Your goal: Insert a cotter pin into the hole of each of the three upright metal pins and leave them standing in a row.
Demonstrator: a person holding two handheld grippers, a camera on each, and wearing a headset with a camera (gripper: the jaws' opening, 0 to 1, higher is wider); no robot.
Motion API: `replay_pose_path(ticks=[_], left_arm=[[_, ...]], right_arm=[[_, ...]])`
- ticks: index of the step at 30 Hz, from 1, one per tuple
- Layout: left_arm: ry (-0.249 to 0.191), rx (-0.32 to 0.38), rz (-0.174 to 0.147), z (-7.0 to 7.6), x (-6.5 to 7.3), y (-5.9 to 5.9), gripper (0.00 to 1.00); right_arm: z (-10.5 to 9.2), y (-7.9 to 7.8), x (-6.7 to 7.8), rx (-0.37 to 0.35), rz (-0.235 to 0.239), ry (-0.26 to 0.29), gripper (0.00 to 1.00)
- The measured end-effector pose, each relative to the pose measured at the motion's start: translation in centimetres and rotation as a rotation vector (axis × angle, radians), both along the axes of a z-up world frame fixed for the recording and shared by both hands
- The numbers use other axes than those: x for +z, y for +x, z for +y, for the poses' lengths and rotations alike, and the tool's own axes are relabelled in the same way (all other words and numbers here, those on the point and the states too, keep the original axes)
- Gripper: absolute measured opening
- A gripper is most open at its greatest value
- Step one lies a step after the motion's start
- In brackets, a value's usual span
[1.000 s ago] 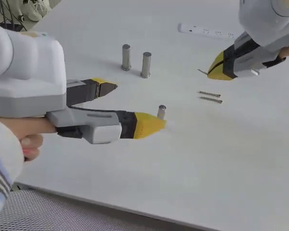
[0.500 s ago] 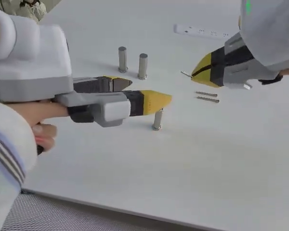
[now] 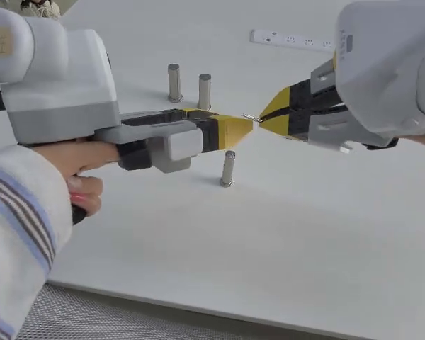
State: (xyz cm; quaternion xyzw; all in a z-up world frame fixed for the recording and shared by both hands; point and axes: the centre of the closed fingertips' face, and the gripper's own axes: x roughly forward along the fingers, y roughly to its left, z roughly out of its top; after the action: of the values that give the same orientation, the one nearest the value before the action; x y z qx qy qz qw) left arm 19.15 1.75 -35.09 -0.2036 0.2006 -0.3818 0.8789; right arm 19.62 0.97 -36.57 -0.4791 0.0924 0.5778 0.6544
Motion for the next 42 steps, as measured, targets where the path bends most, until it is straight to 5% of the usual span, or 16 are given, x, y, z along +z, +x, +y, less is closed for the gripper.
replay_pose_path(ticks=[20,29,42], left_arm=[[-0.023,-0.042,0.038,0.5,-0.6,0.2,0.0],[-0.045,-0.052,0.066,0.3,-0.4,-0.3,0.0],[-0.01,-0.067,0.089,-0.1,-0.6,-1.1,0.0]], right_arm=[[1.0,-1.1,0.3,0.022,-0.029,-0.003,0.0],[1.2,-1.4,0.6,0.029,-0.032,0.002,0.0],[1.2,-1.9,0.3,0.022,-0.023,0.004,0.0]])
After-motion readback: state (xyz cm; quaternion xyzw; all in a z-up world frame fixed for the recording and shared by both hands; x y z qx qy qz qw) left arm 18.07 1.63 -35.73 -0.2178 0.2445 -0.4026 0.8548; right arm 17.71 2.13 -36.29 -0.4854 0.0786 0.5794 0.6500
